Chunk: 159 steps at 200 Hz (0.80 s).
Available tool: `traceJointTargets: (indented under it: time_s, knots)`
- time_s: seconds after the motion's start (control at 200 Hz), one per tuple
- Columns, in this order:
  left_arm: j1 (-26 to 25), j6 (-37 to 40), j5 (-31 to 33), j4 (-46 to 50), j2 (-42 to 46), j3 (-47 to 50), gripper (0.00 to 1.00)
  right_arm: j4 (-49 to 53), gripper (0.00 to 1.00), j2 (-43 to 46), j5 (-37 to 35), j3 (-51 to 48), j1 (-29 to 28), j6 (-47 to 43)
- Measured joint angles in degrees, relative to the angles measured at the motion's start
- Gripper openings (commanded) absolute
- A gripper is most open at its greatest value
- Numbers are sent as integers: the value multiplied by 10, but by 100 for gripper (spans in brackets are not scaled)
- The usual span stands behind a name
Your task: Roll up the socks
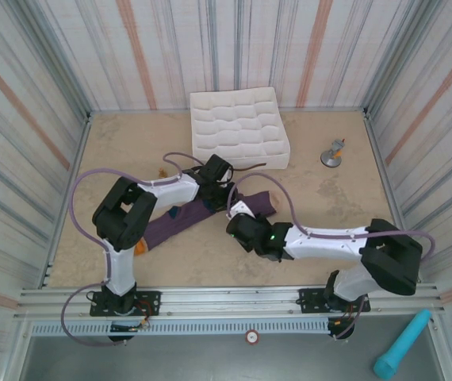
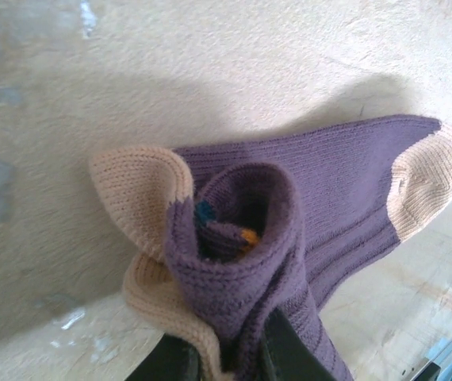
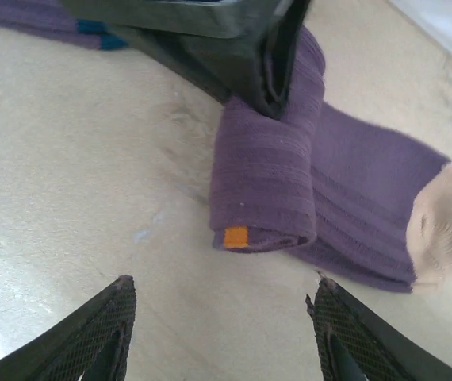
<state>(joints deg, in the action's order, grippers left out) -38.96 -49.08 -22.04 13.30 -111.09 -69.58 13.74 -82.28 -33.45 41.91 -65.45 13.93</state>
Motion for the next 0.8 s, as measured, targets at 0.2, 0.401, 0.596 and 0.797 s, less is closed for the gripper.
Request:
traceJointTargets:
  time_s: [0.2, 0.401, 0.596, 0.797]
  knots:
    - [1, 0, -9, 0, 5, 9, 0, -18, 60, -92, -92, 33, -31, -40]
    - [1, 0, -10, -3, 11, 19, 0, -37, 57, -159, -150, 56, -37, -59]
    - [1, 0, -11, -4, 12, 22, 0, -49, 51, -197, -176, 61, -35, -59]
    - [1, 0, -12, -6, 13, 22, 0, -50, 38, -209, -184, 61, -34, -52]
